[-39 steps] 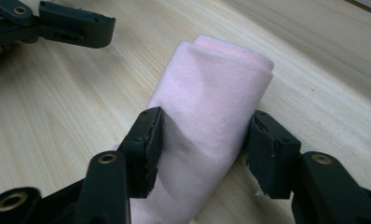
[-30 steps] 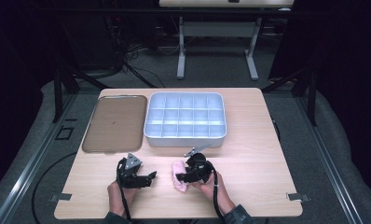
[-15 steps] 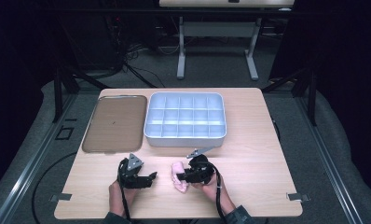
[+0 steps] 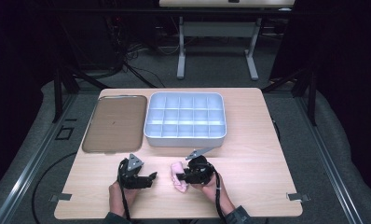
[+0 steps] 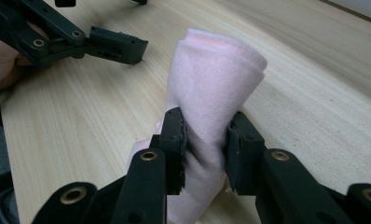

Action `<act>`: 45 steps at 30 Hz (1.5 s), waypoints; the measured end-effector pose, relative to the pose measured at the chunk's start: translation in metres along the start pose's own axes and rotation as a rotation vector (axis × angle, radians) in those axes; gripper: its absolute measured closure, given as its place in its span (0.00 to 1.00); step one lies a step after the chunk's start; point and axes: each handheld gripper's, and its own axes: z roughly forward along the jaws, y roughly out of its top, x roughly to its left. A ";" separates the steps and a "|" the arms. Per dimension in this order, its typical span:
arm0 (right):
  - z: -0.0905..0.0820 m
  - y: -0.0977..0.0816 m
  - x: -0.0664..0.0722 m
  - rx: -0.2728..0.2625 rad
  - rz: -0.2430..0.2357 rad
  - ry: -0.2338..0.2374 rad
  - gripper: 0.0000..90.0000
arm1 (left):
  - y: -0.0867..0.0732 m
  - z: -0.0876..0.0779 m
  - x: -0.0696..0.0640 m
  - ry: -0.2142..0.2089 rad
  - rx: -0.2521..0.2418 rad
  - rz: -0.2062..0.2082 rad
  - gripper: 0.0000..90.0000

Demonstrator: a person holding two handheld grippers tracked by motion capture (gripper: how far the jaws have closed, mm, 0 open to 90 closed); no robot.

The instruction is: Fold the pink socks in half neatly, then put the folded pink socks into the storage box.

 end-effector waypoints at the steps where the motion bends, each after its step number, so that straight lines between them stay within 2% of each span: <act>1: 0.000 0.000 0.000 -0.001 -0.002 0.002 0.79 | 0.000 0.000 0.000 0.000 0.000 0.000 0.24; 11: -0.007 0.001 0.006 -0.041 -0.022 0.017 0.80 | 0.000 0.000 0.000 0.000 0.000 0.000 0.24; 28: -0.026 0.001 0.002 -0.067 -0.023 -0.007 0.80 | 0.000 0.000 0.000 0.002 -0.002 -0.004 0.24; 39: -0.046 0.002 0.000 -0.101 -0.031 -0.044 0.80 | 0.000 0.000 0.000 0.004 -0.001 -0.007 0.23; 45: -0.058 0.001 -0.006 -0.118 -0.022 -0.070 0.80 | 0.000 0.001 0.000 0.019 0.007 -0.027 0.17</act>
